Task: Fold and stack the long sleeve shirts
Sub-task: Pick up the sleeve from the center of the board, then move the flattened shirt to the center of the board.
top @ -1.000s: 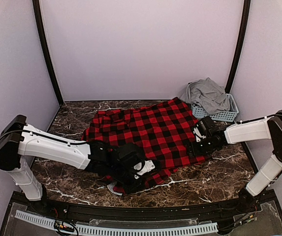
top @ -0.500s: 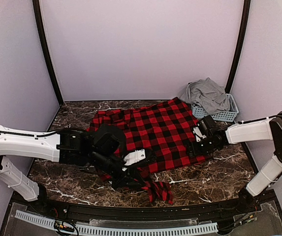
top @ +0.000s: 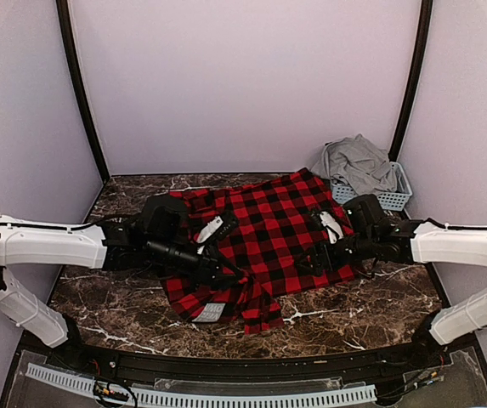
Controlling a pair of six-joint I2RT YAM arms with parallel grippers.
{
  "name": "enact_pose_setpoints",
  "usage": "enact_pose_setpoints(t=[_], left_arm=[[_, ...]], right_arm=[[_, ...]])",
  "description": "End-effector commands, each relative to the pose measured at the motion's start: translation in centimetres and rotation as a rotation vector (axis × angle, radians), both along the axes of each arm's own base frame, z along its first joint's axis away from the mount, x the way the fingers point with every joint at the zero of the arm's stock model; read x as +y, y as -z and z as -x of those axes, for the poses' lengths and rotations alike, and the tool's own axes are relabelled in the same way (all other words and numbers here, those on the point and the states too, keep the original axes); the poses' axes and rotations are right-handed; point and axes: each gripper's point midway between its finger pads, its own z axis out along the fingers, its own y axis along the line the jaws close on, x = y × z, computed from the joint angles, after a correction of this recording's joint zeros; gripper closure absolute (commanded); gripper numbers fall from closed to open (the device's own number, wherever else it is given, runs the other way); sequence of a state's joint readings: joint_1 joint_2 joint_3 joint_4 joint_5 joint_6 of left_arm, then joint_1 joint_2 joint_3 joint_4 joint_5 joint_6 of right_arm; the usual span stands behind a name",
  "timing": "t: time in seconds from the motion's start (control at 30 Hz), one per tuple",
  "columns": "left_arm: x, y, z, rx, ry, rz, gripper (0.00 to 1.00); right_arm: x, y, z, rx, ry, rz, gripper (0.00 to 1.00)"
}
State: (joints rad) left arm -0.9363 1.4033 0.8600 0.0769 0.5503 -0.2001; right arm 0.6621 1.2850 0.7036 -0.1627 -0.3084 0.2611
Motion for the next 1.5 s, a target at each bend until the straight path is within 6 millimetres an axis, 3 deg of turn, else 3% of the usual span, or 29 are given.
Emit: enact_pose_setpoints(t=[0.0,0.13,0.3,0.6,0.83,1.17,1.33,1.47], left_arm=[[-0.8,0.9,-1.5,0.102,-0.017,0.051,1.0],[-1.0,2.1,-2.9,0.165,-0.036,0.051,1.0],[-0.7,3.3,-4.0,0.233,-0.07,0.045,1.0],[2.2,4.1,-6.2,0.291,-0.23,0.055,1.0],[5.6,2.6,-8.3,0.255,-0.393,0.126,1.0],[11.5,-0.2,-14.1,0.141,-0.642,0.205,1.0],[11.9,-1.4,-16.8,0.076,-0.659,0.2,1.0],[11.9,-1.6,-18.8,0.058,-0.657,0.18,1.0]], right_arm=[[3.3,-0.9,2.9,-0.016,-0.142,-0.098,0.17],[5.0,0.1,4.3,-0.006,-0.201,-0.116,0.08],[6.5,2.7,5.2,0.034,-0.229,-0.08,0.03],[6.6,5.8,6.1,0.081,-0.231,0.007,0.03],[6.6,5.5,5.6,0.067,-0.213,0.019,0.03],[5.9,6.0,4.3,0.047,-0.142,0.081,0.03],[4.3,6.8,3.1,0.057,-0.061,0.168,0.03],[1.9,6.1,0.9,0.025,0.053,0.237,0.03]])
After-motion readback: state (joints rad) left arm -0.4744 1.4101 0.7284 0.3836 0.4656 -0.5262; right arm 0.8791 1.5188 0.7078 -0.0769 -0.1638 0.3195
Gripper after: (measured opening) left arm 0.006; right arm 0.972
